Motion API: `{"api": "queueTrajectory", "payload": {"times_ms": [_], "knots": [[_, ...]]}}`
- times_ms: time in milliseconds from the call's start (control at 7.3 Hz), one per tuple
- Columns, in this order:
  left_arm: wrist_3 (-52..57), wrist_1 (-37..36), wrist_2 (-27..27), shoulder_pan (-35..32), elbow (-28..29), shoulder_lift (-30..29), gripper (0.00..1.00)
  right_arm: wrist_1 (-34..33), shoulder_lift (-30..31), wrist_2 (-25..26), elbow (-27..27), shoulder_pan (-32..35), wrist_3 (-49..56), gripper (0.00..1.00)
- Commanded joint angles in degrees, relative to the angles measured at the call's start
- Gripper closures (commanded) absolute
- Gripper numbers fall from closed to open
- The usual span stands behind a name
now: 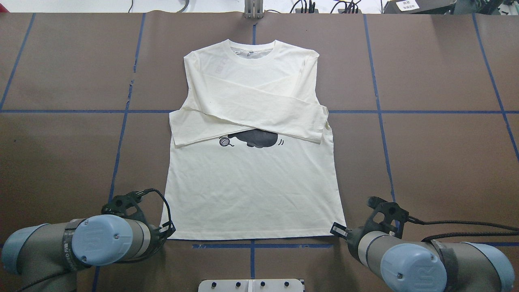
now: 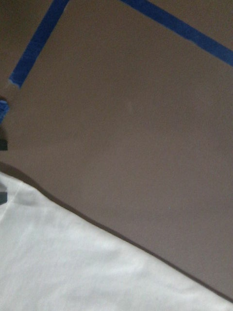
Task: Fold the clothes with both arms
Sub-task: 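Grasp both hem corners nearest the robot with left and right grippers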
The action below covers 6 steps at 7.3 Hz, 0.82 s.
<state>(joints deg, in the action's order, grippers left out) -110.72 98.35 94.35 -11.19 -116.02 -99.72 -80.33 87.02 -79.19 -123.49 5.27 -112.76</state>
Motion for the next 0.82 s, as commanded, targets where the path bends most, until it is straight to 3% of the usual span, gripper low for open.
{"api": "queueTrajectory", "payload": {"times_ms": [0,685], "knots": [[0.1,0.0,0.3,0.0,-0.3,-0.1,1.0,0.0,0.2,0.0,0.0,0.1,0.0,1.0],[-0.1,-0.7,0.1,-0.1,-6.3,1.3,1.0,0.1,0.5,-0.1,-1.7,0.6,0.0,1.0]]}}
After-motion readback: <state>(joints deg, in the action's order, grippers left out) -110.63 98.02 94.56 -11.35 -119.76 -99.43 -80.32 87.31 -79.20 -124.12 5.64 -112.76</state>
